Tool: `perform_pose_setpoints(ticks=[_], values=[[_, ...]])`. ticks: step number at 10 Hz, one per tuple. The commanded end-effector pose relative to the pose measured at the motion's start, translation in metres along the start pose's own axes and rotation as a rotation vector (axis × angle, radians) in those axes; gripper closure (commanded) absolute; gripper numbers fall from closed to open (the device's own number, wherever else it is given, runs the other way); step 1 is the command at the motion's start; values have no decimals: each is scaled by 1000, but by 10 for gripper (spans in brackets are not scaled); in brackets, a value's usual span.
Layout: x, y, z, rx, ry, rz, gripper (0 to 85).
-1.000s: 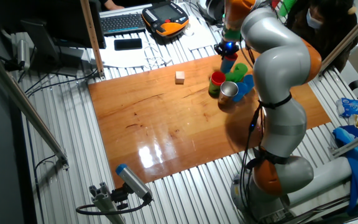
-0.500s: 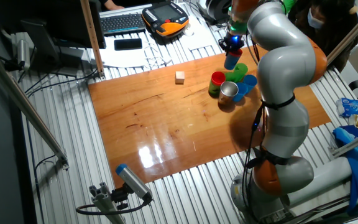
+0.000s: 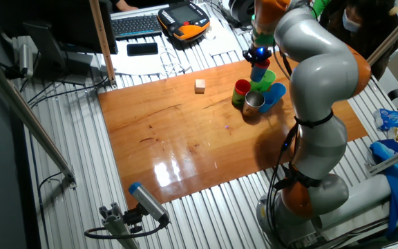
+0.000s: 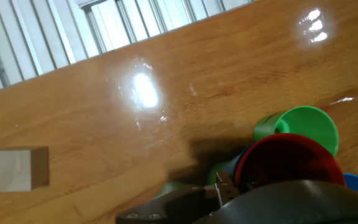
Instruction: Stack the cups
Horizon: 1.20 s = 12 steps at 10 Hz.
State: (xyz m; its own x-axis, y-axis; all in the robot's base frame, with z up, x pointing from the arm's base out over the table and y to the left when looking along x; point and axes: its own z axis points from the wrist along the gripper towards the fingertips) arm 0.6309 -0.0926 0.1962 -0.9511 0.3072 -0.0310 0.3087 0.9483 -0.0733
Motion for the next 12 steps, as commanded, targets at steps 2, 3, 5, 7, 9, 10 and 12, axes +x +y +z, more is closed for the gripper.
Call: perform_pose_setpoints(ticks=[2,3,5,7,9,10,12], values=[[2,-2,4,1,3,-6,850],[2,-2,3,1,6,-7,850],[7,-2,2,2,20,-7,850],[14,-5,7,5,18,-9,850],[16,-8,11,-1,17,-18,850],[16,-7,12,-3,11,-9,850],[24,-4,21,2,-30,5,850]])
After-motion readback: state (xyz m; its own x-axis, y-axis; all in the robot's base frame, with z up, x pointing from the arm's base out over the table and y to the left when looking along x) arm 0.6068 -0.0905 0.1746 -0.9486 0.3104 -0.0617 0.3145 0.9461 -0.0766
